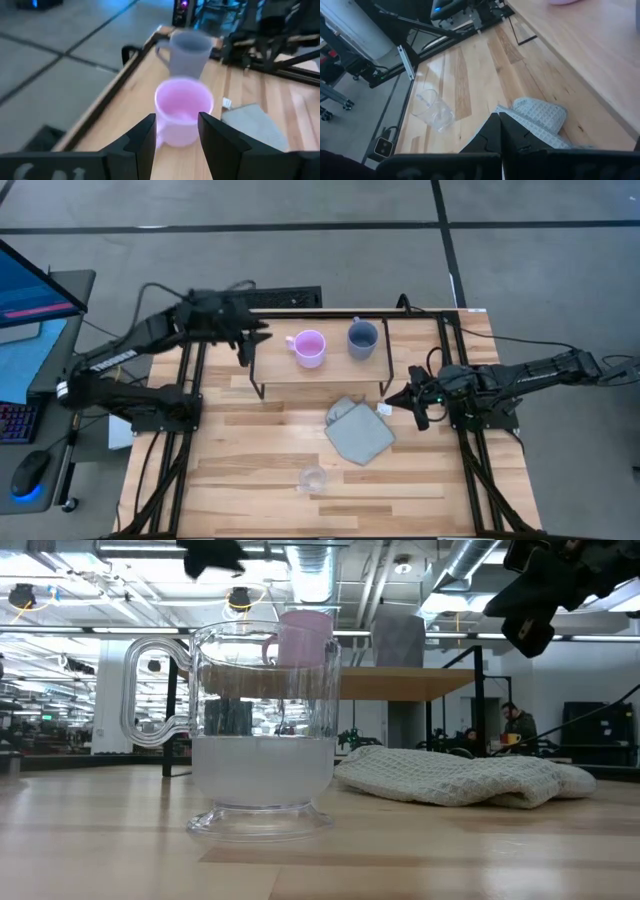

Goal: Stack small to large cups/mugs on shelf
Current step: Put the pink mug on the shelf

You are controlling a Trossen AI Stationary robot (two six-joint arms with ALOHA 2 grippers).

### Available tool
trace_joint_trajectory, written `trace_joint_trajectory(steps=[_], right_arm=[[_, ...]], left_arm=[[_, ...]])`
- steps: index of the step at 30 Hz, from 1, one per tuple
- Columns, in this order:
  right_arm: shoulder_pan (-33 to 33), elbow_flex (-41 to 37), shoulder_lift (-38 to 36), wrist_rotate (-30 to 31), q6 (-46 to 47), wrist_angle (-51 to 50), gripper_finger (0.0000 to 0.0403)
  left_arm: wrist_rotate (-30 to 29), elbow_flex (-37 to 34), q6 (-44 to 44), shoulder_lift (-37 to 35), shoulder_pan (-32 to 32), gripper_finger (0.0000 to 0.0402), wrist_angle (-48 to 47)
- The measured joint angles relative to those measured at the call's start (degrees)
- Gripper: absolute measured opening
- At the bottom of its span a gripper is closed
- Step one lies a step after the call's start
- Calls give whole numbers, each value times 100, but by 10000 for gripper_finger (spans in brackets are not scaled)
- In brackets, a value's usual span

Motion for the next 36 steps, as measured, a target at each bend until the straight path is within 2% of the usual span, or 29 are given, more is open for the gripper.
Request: trace_joint_trajectory(steps=[6,10,14,19,27,36], right_arm=[[-142,-1,0,2,25,0,10],[-201,-1,0,2,39,12,10],[-194,-1,2,0,42,20,10],[-199,-1,1,1,42,40,10],[-199,-1,1,2,42,39,10],[-201,-1,1,-17,41,39,10]], left_arm=[[-140,-1229,-556,1,-206,138,1265],[-119,-1602,-760,102,-268,138,1826],[-200,-1647,-909,288,-367,134,1717],[-600,-1647,-917,598,-485,115,1877],[-602,-1647,-868,1046,-485,89,2308],[-750,-1643,-823,1240,-384,86,2517]])
